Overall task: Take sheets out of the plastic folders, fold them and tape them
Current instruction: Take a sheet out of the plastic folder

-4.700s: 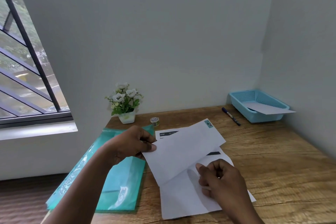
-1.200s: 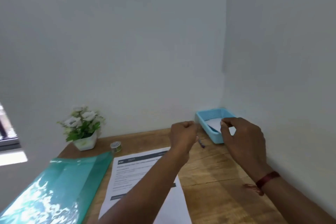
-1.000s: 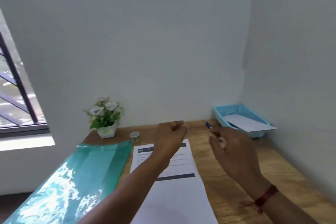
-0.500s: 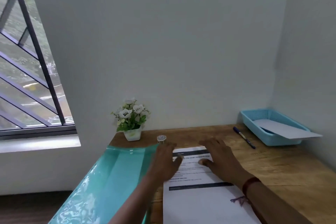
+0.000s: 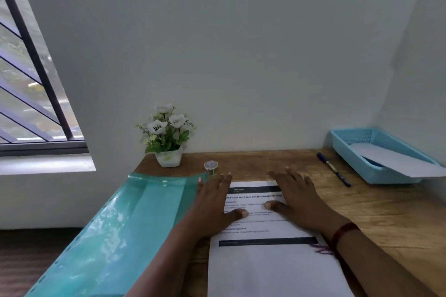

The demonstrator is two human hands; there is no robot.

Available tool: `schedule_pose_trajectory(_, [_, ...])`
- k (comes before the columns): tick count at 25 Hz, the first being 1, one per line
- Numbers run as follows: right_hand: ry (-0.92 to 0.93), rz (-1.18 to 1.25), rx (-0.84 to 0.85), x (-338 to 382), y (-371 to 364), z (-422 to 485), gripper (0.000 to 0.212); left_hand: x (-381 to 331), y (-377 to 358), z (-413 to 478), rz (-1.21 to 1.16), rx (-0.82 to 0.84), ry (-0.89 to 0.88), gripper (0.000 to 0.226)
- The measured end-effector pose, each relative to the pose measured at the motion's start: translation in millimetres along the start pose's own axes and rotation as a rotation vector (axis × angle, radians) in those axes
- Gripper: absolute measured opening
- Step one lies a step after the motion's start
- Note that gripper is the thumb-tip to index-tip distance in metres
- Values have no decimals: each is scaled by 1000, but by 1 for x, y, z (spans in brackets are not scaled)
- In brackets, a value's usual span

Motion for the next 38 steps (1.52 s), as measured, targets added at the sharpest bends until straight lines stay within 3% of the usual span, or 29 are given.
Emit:
schedule_pose_trajectory(3, [22,-37,-23,0,1,0,78,2,-2,1,-18,-10,17,96])
schedule_pose_trajectory(8, [139,-57,-240,13,22,-5,79,-9,15,-5,37,-134,27,100])
schedule_pose_trajectory(12, [169,-78,-285,17,27,-9,72,-19,19,-12,151,-163,3,87])
schedule_pose_trajectory(15, [193,-109,-329,22,33,-14,57,-26,28,-18,179,-189,18,81])
schedule_pose_trajectory(18, [207,-160,-387,30,42,-22,28,-33,37,-25,216,-210,15,67])
schedule_pose_trajectory(21, [211,-226,-284,42,45,-31,9,-43,36,-31,298,-138,-1,47])
schedule_pose_trajectory(24, [176,-227,-153,50,41,-36,22,-53,21,-39,352,44,-22,40])
schedule_pose_trajectory(28, [196,-241,46,57,23,-42,29,-58,-4,-47,303,199,-60,64])
schedule_pose_trajectory(32, [134,-178,351,50,-4,-51,66,-54,-21,-46,206,297,-68,67])
schedule_pose_trajectory(35, [165,-145,416,54,-16,-53,68,-49,-27,-43,153,344,-80,64])
schedule_pose_trajectory(38, [155,-113,412,60,-27,-50,69,-49,-29,-38,162,268,-120,59])
Point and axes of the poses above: each hand's wrist, its own z-axis towards the middle knuckle, its own y-axis out of the back of the hand, x = y × z, the point moved 6 cm from there along z, towards the middle knuckle, and after that the axes turned 3 degrees about -z, right-handed, at the moved point
